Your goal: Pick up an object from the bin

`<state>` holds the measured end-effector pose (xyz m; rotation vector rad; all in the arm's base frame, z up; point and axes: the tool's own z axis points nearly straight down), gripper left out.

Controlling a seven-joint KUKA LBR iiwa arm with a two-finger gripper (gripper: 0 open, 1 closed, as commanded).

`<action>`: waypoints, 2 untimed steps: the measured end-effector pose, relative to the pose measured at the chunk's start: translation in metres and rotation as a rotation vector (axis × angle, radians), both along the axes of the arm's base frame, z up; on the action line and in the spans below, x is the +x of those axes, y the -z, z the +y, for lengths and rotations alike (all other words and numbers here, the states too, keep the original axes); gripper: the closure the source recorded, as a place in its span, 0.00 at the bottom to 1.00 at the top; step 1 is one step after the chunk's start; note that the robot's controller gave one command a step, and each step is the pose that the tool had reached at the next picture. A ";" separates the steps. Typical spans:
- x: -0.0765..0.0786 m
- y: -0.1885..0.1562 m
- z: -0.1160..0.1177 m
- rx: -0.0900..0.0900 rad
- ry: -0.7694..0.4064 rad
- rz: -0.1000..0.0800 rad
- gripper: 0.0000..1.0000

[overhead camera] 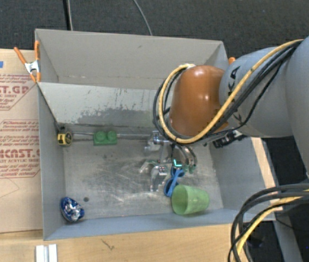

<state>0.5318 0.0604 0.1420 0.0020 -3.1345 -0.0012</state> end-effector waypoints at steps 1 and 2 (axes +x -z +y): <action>-0.017 0.029 -0.079 -0.003 0.139 -0.003 0.00; -0.006 0.062 -0.103 0.000 0.045 -0.019 0.00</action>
Offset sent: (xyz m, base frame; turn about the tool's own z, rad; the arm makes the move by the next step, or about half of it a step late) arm -0.0158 -0.0759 -0.0271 0.1334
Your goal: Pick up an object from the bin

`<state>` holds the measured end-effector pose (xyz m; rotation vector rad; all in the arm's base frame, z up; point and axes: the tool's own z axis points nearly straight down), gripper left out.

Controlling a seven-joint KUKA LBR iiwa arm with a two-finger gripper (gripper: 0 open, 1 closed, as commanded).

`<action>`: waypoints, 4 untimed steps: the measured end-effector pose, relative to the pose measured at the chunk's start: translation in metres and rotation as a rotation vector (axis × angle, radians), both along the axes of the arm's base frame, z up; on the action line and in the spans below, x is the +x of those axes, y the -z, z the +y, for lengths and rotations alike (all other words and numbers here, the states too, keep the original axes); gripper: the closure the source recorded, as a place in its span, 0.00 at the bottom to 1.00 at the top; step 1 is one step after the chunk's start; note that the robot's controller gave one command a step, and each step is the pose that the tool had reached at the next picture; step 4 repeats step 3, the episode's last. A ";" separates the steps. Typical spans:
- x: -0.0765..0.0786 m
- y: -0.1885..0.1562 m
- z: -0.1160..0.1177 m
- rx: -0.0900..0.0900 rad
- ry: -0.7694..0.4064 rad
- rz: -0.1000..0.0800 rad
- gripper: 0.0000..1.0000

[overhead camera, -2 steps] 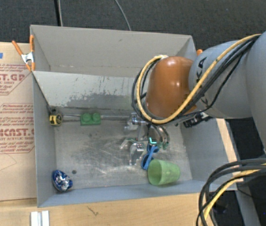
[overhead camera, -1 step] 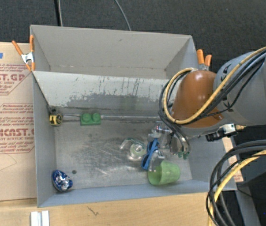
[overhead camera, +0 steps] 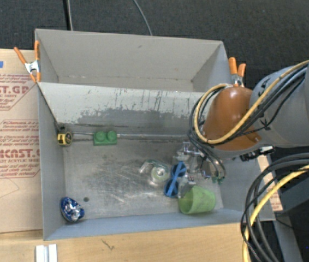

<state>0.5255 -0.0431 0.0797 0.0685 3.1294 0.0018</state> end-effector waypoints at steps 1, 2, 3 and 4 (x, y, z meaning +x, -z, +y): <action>0.009 0.006 -0.007 0.002 -0.072 0.000 0.00; 0.007 0.005 -0.008 0.000 -0.072 0.011 1.00; 0.001 -0.179 0.005 -0.004 -0.316 0.001 1.00; 0.001 -0.179 0.005 -0.004 -0.316 0.001 1.00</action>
Offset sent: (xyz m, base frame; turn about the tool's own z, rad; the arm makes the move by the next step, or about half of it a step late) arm 0.0054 -0.0100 -0.0097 -0.0696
